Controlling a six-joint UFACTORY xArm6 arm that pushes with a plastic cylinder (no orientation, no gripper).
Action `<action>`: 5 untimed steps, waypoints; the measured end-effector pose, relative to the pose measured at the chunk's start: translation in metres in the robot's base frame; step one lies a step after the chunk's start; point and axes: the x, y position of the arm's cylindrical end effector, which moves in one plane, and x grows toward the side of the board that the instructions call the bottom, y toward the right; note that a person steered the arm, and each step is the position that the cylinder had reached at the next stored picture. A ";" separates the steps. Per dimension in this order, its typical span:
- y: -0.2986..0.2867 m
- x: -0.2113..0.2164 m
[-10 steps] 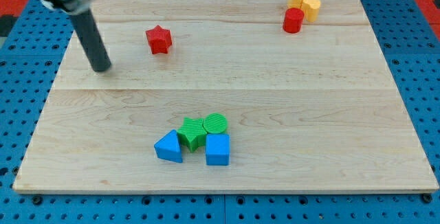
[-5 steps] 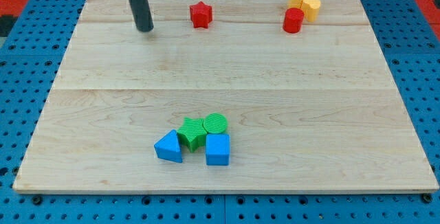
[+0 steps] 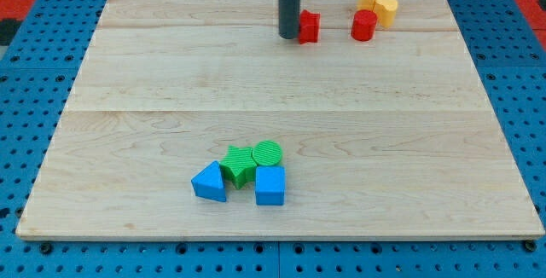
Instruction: Move the red star into the red circle
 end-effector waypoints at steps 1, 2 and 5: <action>0.009 -0.006; 0.019 -0.035; 0.056 -0.017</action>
